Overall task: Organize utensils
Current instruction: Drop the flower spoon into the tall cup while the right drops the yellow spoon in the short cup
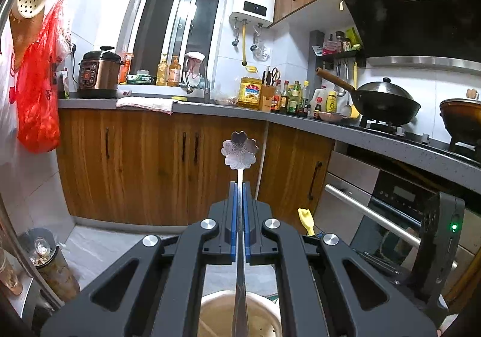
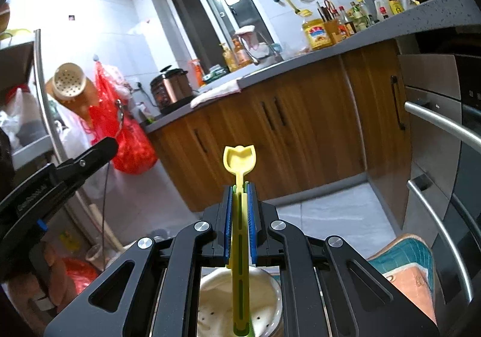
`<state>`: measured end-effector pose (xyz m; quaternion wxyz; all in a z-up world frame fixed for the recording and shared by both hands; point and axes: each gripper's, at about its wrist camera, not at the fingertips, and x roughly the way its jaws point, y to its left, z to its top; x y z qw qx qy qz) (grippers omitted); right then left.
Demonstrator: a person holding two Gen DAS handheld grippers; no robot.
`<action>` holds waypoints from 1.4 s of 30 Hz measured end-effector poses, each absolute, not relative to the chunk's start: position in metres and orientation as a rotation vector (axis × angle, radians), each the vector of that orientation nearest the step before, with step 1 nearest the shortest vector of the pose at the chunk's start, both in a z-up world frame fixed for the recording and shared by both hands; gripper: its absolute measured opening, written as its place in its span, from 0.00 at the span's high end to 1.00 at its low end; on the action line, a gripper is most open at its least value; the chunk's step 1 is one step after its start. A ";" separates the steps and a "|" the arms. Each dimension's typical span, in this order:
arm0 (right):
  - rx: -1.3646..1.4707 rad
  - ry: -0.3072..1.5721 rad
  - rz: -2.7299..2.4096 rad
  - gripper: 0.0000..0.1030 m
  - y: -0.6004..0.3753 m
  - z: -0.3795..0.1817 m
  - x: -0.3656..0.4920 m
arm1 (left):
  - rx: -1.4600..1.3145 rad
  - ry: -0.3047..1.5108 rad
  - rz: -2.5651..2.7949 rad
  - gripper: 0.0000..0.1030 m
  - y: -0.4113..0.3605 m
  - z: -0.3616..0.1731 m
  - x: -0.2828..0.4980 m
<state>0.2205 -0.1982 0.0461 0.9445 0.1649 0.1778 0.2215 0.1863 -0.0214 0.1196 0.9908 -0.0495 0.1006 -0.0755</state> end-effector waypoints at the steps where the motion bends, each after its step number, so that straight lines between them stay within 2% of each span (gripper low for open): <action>1: 0.329 0.361 0.448 0.90 -0.196 0.044 0.220 | -0.095 0.200 -0.150 0.97 -0.022 0.117 0.186; 14: 0.244 0.387 0.462 0.90 -0.195 0.037 0.201 | -0.075 0.253 -0.162 0.97 -0.016 0.098 0.171; 31: 0.191 0.515 0.458 0.90 -0.208 0.029 0.168 | -0.061 0.506 -0.217 0.97 -0.019 0.071 0.146; 42: 0.191 0.552 0.439 0.90 -0.202 0.029 0.168 | -0.069 0.565 -0.202 0.97 -0.020 0.063 0.154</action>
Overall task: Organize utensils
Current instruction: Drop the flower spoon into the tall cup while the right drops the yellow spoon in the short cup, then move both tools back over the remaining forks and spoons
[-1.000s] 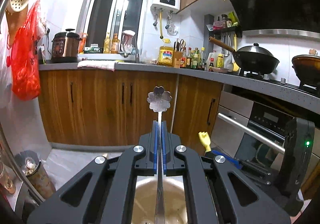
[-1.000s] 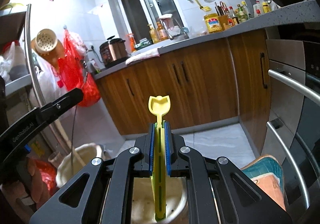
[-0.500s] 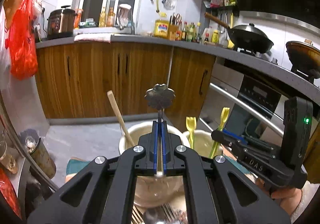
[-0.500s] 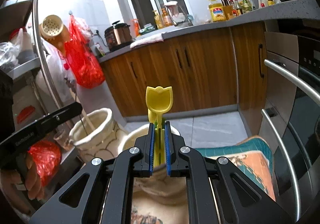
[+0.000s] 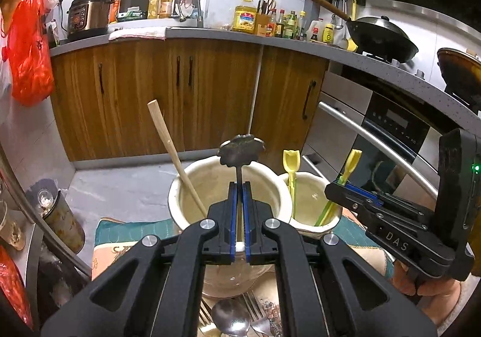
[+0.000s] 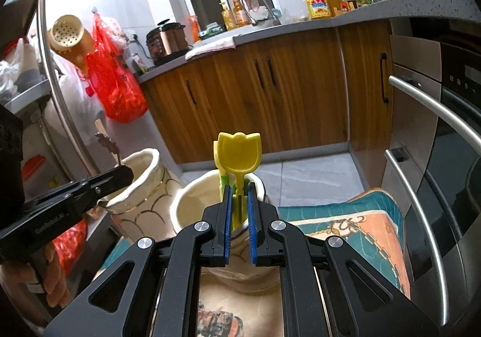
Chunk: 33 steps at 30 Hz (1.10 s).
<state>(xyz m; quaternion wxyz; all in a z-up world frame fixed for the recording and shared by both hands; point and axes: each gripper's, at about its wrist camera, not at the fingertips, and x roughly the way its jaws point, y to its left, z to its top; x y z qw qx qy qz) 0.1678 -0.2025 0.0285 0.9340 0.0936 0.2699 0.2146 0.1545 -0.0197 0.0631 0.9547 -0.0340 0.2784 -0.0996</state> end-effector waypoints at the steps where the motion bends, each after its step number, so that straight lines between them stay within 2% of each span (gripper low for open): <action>1: 0.189 0.553 0.437 0.90 -0.202 0.029 0.168 | -0.070 0.567 -0.202 0.97 -0.020 0.063 0.155; 8: 0.189 0.558 0.429 0.90 -0.202 0.031 0.169 | -0.065 0.575 -0.194 0.97 -0.021 0.063 0.156; 17: 0.198 0.553 0.410 0.68 -0.207 0.031 0.170 | -0.068 0.572 -0.181 0.92 -0.018 0.065 0.152; 18: 0.199 0.554 0.408 0.66 -0.208 0.031 0.170 | -0.069 0.570 -0.181 0.89 -0.018 0.066 0.151; 20: 0.200 0.552 0.406 0.63 -0.210 0.032 0.168 | -0.071 0.559 -0.174 0.72 -0.016 0.069 0.147; 22: 0.199 0.549 0.406 0.59 -0.212 0.034 0.166 | -0.071 0.543 -0.171 0.70 -0.013 0.074 0.140; 23: 0.197 0.548 0.408 0.56 -0.212 0.035 0.164 | -0.065 0.537 -0.165 0.66 -0.012 0.077 0.137; 24: 0.196 0.548 0.412 0.51 -0.213 0.036 0.162 | -0.061 0.530 -0.160 0.62 -0.011 0.080 0.133; 26: 0.185 0.546 0.426 0.41 -0.214 0.038 0.154 | -0.052 0.517 -0.144 0.48 -0.006 0.084 0.123; 29: 0.156 0.543 0.437 0.22 -0.214 0.039 0.141 | -0.034 0.517 -0.113 0.36 0.002 0.084 0.108; 30: 0.145 0.544 0.441 0.19 -0.214 0.039 0.137 | -0.030 0.520 -0.104 0.33 0.005 0.083 0.105; 32: 0.123 0.554 0.447 0.11 -0.212 0.038 0.129 | -0.029 0.534 -0.078 0.18 0.014 0.079 0.094; 33: 0.110 0.560 0.453 0.10 -0.211 0.036 0.124 | -0.036 0.543 -0.068 0.14 0.018 0.076 0.091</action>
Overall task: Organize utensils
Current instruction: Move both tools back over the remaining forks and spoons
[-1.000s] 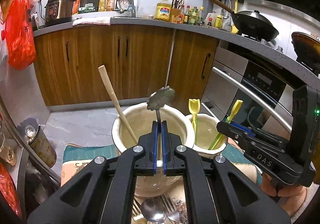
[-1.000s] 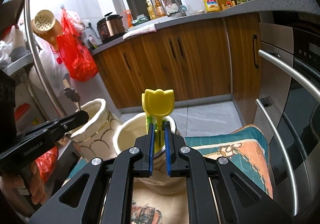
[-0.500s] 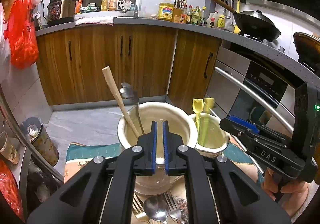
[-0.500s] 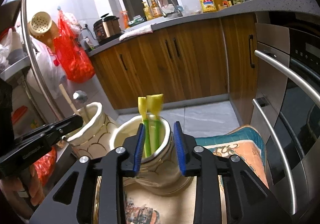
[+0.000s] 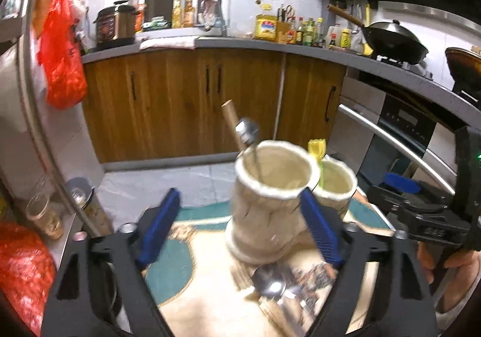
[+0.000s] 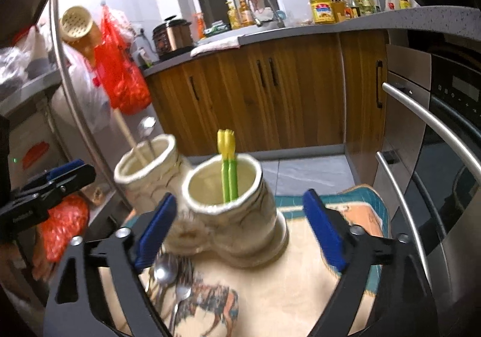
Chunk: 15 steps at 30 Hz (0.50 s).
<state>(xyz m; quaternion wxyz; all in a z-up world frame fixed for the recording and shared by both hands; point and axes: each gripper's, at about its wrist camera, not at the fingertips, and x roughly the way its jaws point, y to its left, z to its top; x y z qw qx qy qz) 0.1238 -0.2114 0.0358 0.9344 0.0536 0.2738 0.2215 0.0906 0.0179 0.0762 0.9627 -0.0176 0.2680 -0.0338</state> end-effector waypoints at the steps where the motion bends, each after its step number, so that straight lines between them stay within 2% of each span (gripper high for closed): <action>1: 0.100 0.566 0.457 0.09 -0.210 0.034 0.121 | -0.046 0.552 -0.061 0.10 0.023 0.073 0.086; 3: 0.070 0.591 0.470 0.08 -0.206 0.029 0.113 | -0.064 0.565 -0.050 0.06 0.031 0.066 0.077; 15: -0.078 0.761 0.513 0.07 -0.160 -0.022 0.087 | -0.086 0.719 0.002 0.06 0.047 0.007 0.041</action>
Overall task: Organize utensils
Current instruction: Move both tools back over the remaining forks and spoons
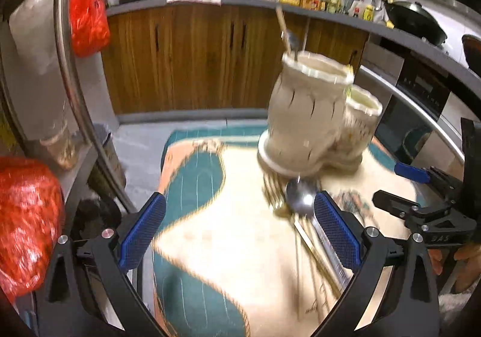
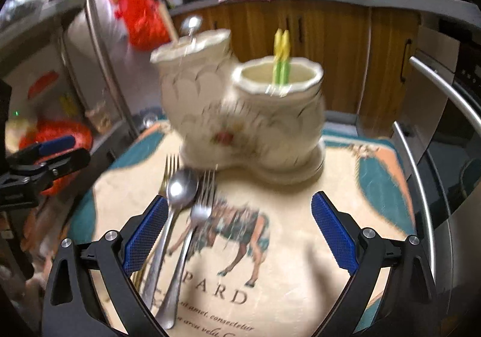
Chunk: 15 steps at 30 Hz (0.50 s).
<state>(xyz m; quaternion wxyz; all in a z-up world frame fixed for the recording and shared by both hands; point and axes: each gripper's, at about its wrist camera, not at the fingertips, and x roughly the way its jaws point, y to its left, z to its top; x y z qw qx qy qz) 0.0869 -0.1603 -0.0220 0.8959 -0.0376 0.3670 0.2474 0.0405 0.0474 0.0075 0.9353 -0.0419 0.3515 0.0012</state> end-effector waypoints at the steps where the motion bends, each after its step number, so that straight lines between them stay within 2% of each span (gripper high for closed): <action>1: -0.085 0.774 0.512 0.07 -0.157 -0.025 0.087 | -0.090 0.733 0.006 0.06 0.047 0.002 0.039; 4: -0.112 0.817 0.514 0.08 -0.148 -0.036 0.085 | -0.090 0.769 0.012 0.06 0.046 -0.013 0.035; 7: -0.135 0.844 0.519 0.13 -0.139 -0.042 0.083 | -0.086 0.790 0.021 0.06 0.044 -0.023 0.032; 9: -0.154 0.862 0.521 0.29 -0.134 -0.045 0.081 | -0.090 0.800 0.017 0.06 0.043 -0.026 0.032; 15: -0.182 0.904 0.545 0.58 -0.120 -0.051 0.078 | -0.082 0.799 0.012 0.06 0.041 -0.028 0.030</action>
